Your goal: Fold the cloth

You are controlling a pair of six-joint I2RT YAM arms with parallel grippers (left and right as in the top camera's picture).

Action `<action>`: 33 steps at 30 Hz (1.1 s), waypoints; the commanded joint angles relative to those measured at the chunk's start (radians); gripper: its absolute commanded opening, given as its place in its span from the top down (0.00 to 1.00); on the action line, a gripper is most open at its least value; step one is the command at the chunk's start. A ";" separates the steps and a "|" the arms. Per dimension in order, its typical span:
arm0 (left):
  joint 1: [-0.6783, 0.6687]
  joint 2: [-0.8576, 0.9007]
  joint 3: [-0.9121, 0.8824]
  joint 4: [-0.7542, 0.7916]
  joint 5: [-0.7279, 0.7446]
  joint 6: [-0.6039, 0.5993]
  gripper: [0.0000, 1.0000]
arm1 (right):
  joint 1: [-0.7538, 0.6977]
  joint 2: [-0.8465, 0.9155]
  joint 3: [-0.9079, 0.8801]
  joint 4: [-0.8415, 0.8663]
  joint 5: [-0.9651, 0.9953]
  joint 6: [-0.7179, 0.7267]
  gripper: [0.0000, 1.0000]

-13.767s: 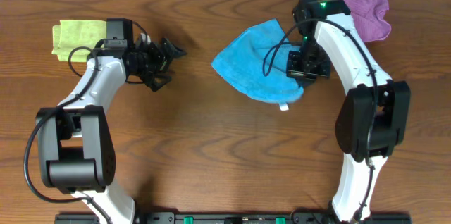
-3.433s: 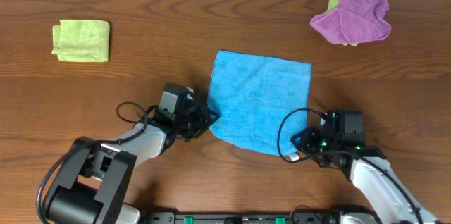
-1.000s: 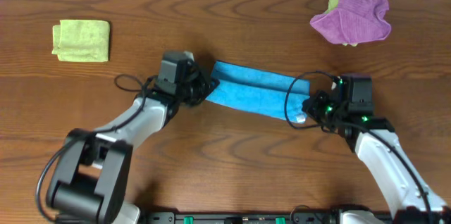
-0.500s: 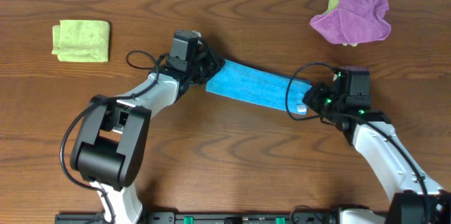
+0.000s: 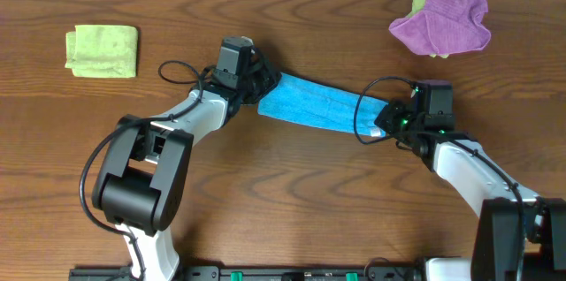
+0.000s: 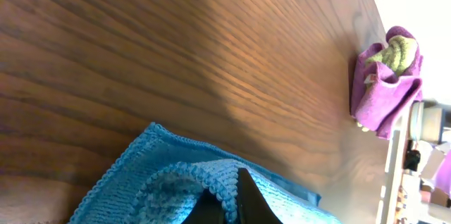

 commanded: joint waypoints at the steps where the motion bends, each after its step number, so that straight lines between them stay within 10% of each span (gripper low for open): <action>1: 0.011 0.012 0.024 0.003 -0.091 0.039 0.94 | -0.003 0.008 0.014 -0.005 0.089 -0.029 0.99; 8: 0.010 0.030 0.024 0.003 -0.112 0.060 0.94 | -0.003 0.008 0.014 -0.006 0.092 -0.029 0.98; 11: 0.011 0.043 0.024 0.003 -0.120 0.060 0.85 | -0.003 0.008 0.014 -0.004 0.092 -0.029 0.83; 15: 0.011 0.043 0.024 0.011 -0.153 0.082 0.52 | -0.003 0.007 0.014 -0.005 0.092 -0.029 0.54; 18: 0.017 0.042 0.025 0.018 -0.153 0.082 0.02 | -0.003 0.006 0.014 -0.005 0.084 -0.028 0.39; 33: 0.042 -0.145 0.028 -0.077 -0.010 0.093 0.07 | -0.005 -0.203 0.018 -0.225 0.049 0.073 0.15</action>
